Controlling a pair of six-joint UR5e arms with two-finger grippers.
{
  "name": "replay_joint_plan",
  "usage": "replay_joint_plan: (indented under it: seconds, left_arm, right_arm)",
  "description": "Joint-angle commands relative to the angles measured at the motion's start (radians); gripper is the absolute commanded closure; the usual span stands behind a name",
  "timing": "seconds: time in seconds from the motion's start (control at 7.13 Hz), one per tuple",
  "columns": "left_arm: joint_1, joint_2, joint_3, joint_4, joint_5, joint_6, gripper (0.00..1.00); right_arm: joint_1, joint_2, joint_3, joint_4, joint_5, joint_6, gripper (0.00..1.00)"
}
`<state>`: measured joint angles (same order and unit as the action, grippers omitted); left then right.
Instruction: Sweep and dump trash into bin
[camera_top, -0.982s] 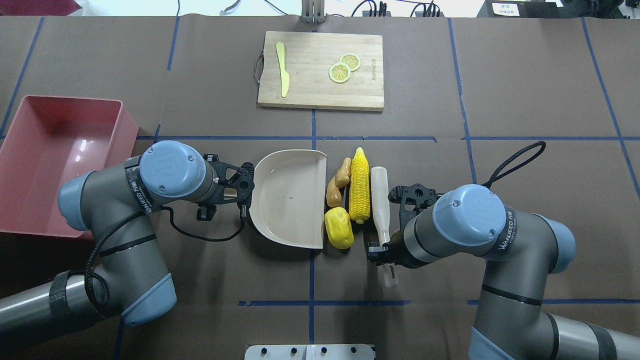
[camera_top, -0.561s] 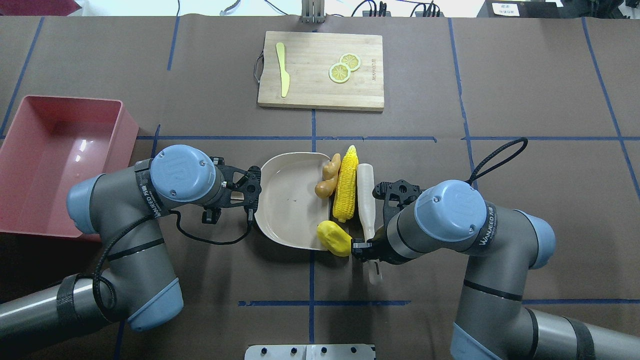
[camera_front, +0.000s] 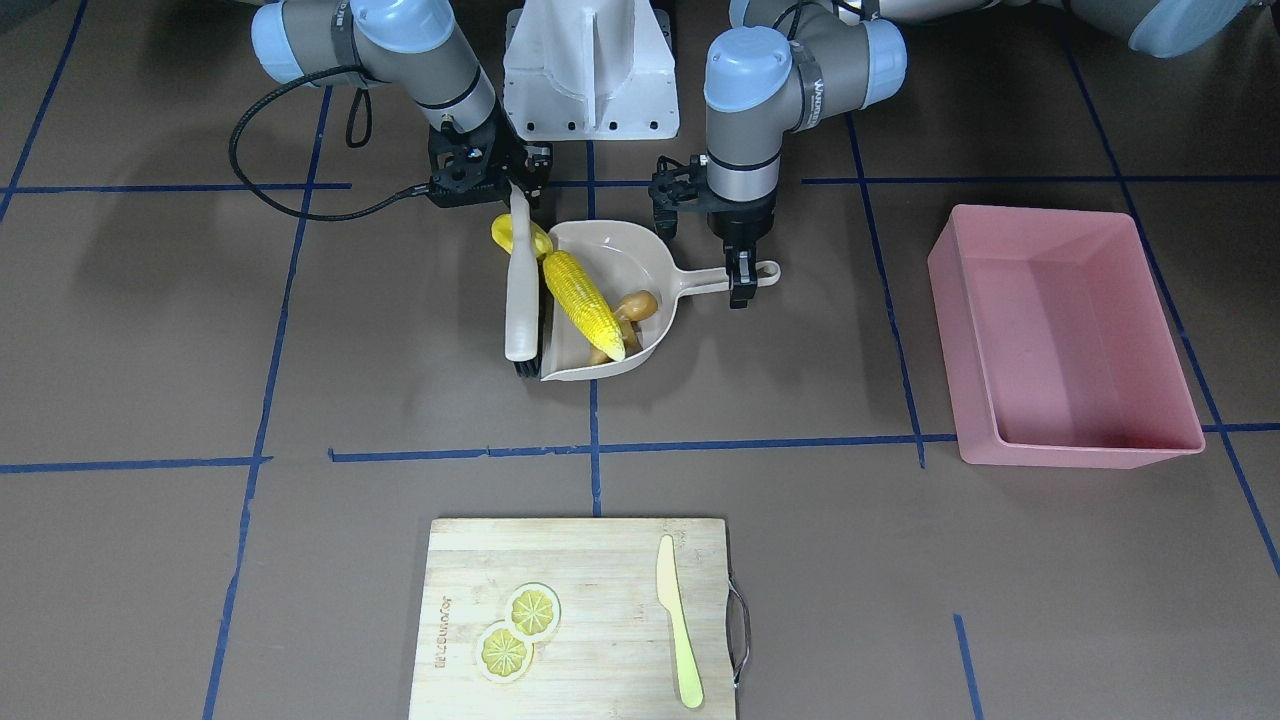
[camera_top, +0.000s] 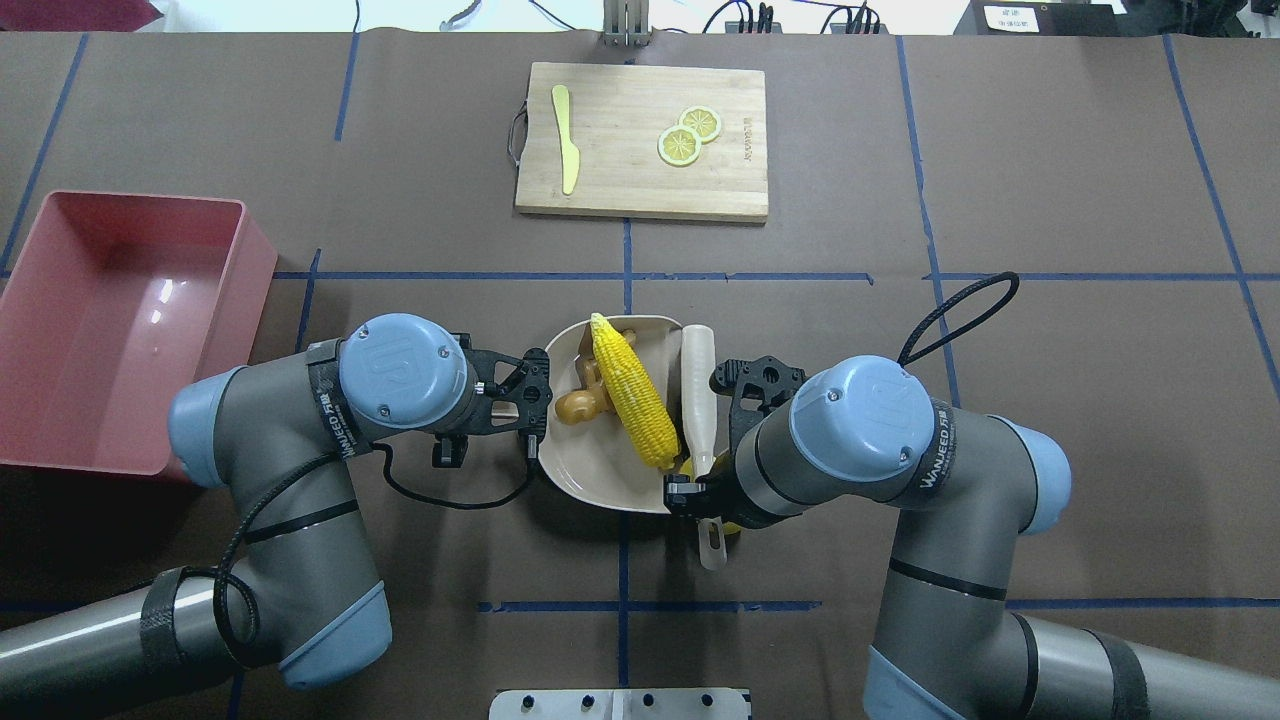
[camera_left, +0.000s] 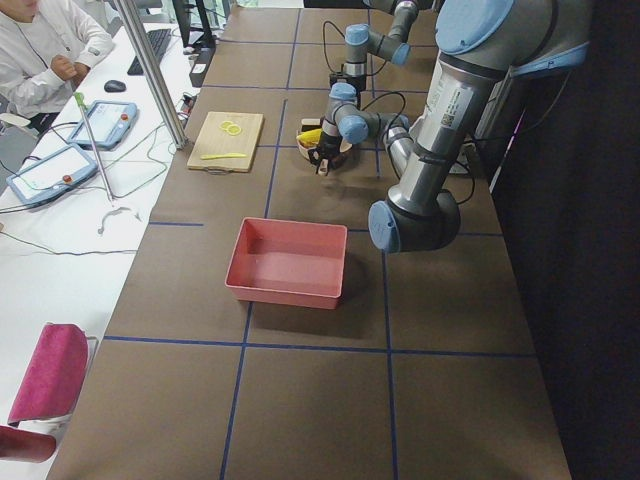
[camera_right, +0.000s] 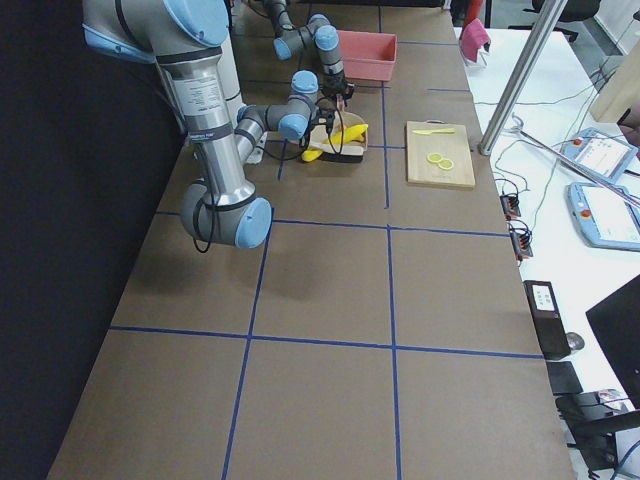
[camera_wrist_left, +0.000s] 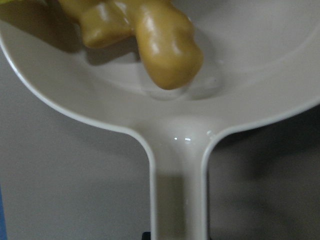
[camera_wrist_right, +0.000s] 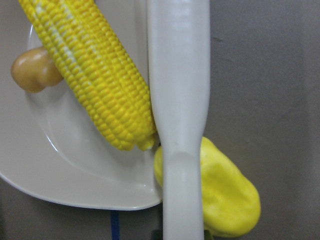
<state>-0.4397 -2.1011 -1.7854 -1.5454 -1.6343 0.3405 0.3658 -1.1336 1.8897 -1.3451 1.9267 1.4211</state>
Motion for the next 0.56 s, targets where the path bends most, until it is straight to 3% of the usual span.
replay_joint_plan:
  seconds: [0.0, 0.42]
  left_arm:
    - [0.018, -0.004, 0.001, -0.001, 0.001, -0.012, 0.93]
    - [0.019, 0.004, 0.001, -0.01, -0.001, -0.02, 0.92]
  right_arm:
    - [-0.004, 0.011, -0.004, 0.001, 0.0, 0.01, 0.99]
    - [0.019, 0.02, 0.008, 0.001, 0.009, 0.007, 0.99]
